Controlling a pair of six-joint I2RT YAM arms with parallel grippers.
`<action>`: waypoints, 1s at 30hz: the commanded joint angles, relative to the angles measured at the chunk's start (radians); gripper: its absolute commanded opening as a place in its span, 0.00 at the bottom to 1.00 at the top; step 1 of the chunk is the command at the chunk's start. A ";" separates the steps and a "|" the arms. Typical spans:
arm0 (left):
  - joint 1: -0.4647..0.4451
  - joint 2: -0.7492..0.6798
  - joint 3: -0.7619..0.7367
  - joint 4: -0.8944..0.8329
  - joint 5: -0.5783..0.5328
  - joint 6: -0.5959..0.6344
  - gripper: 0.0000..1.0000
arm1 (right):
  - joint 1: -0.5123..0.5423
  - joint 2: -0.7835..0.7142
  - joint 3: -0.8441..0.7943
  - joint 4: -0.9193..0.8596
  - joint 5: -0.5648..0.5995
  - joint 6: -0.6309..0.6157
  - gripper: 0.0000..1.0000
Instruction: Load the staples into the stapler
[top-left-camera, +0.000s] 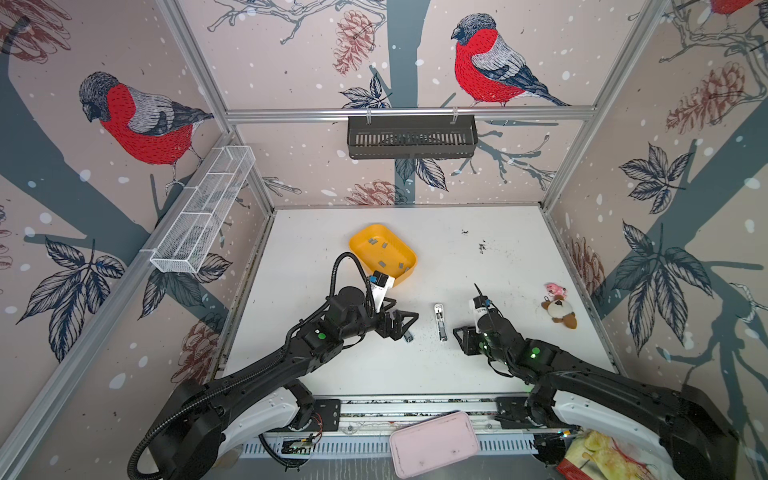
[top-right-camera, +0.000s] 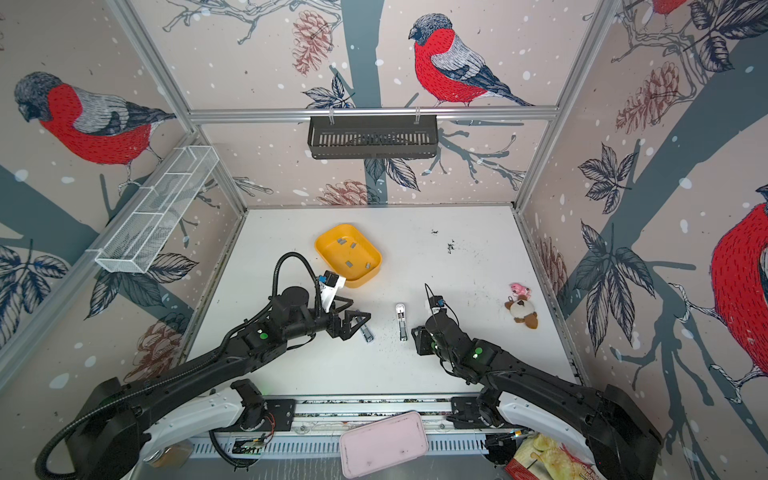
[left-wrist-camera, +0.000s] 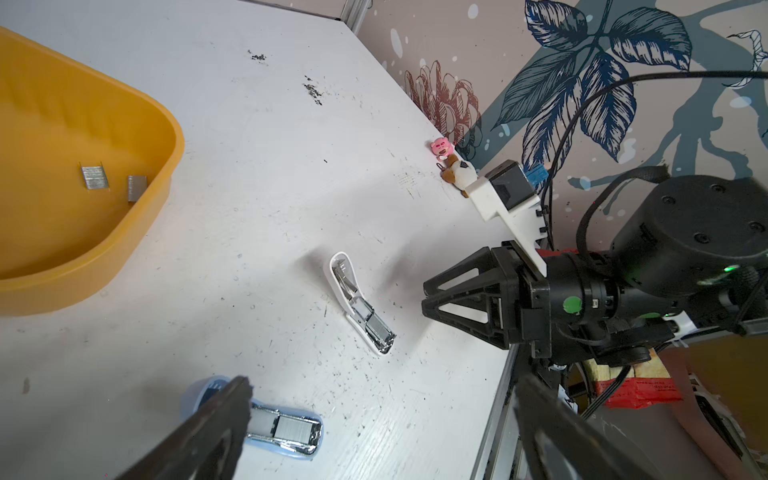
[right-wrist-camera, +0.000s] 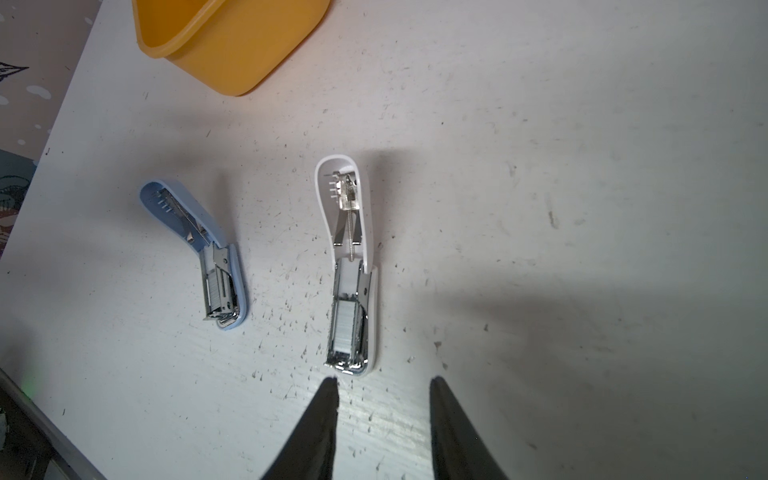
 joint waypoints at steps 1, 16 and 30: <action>0.000 0.004 -0.003 0.087 0.000 -0.001 0.99 | -0.001 0.014 0.020 0.024 -0.026 -0.012 0.38; 0.000 0.207 0.120 -0.003 0.135 0.044 0.97 | 0.021 0.078 0.032 0.078 0.029 0.014 0.38; 0.000 0.257 0.072 0.149 0.150 -0.023 0.95 | 0.120 0.207 0.075 0.065 0.095 0.028 0.43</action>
